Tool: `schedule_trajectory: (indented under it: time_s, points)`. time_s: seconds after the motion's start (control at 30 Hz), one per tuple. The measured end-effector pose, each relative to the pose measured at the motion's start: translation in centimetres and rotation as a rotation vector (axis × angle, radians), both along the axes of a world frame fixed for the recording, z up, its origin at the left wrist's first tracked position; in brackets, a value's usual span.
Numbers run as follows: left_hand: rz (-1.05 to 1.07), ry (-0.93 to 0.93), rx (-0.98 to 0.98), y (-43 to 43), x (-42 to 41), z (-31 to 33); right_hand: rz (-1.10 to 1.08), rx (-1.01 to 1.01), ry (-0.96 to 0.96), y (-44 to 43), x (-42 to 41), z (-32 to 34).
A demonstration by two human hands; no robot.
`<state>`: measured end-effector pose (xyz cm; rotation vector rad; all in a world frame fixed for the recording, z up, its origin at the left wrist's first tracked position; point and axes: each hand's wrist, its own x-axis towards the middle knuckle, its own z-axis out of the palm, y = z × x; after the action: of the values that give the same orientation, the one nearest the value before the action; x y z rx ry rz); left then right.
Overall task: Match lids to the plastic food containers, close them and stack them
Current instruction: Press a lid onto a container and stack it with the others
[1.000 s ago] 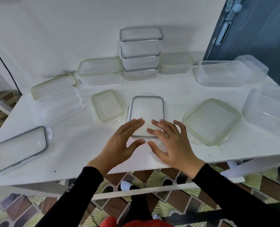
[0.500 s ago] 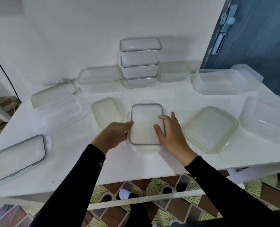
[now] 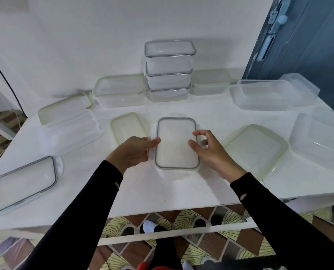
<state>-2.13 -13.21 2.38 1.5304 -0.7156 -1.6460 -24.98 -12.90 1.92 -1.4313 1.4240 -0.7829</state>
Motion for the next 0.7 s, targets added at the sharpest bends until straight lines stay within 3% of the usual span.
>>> schedule_trajectory:
  time_s: [0.2,0.37,0.7]
  points:
    - [-0.008,-0.101,0.005,-0.1,-0.2,0.1,-0.015,0.016,-0.026,-0.5,-0.2,-0.9]
    - [0.0,-0.037,0.044,0.5,0.0,-0.6,-0.003,0.109,-0.106,-0.5,-0.6,-0.9]
    - [0.09,-0.046,-0.061,1.3,-1.3,-0.9,-0.132,0.549,-0.36,-2.1,-0.5,-0.6]
